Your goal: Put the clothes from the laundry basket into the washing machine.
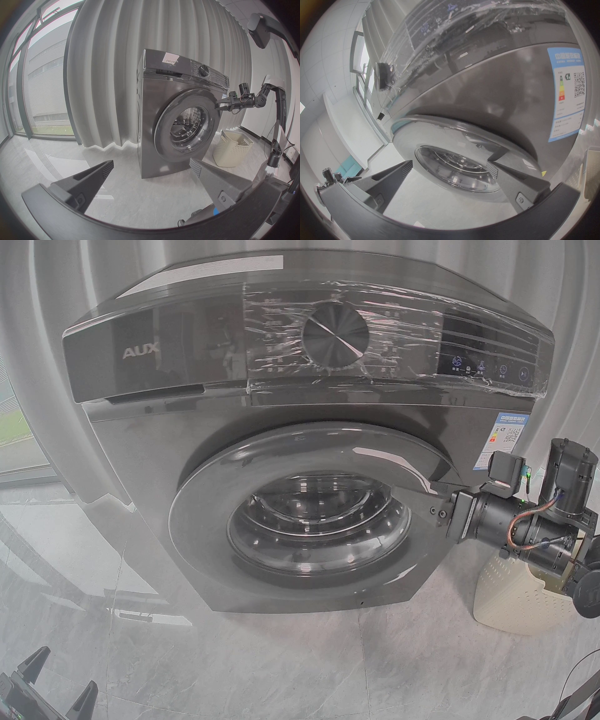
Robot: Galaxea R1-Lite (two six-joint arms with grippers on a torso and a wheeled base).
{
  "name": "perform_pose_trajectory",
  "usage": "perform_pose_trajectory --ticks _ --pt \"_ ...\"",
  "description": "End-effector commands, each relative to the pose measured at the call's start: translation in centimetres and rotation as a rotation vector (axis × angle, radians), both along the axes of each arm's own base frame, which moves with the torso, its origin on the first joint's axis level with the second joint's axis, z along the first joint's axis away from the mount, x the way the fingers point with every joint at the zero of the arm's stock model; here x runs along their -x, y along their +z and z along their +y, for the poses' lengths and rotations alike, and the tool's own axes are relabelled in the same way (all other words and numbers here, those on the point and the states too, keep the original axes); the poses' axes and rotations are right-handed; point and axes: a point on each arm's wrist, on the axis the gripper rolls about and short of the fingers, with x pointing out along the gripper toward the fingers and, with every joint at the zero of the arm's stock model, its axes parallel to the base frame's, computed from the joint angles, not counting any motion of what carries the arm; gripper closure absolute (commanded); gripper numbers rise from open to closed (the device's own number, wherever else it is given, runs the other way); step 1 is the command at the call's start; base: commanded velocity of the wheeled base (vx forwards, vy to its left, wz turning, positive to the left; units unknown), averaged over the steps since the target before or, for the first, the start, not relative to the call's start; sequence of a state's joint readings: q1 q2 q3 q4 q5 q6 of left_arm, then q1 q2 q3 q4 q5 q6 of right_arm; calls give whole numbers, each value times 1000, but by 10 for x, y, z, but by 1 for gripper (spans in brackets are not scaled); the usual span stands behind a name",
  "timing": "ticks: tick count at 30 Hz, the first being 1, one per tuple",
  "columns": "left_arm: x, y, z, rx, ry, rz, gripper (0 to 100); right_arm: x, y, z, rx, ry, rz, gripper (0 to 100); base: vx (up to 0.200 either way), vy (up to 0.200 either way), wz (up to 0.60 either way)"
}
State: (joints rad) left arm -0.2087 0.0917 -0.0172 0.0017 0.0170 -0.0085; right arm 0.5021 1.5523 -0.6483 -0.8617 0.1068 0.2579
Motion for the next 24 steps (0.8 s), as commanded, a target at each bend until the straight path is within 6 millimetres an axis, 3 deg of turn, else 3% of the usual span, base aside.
perform_pose_trajectory --ticks 1,9,15,18,24 --pt "-1 -5 0 -2 0 19 0 0 3 -1 -6 -26 -25 0 0 0 0" --pt "-1 -5 0 -2 0 19 0 6 2 1 -5 -21 -25 0 0 0 0" --pt "-1 -5 0 -2 0 19 0 47 -4 -4 23 67 -32 0 0 0 0" --pt "-1 -5 0 -2 0 19 0 84 -15 -15 52 190 -46 0 0 0 0" --pt "-1 -5 0 -2 0 19 0 115 -15 -36 69 210 -130 0 0 0 0"
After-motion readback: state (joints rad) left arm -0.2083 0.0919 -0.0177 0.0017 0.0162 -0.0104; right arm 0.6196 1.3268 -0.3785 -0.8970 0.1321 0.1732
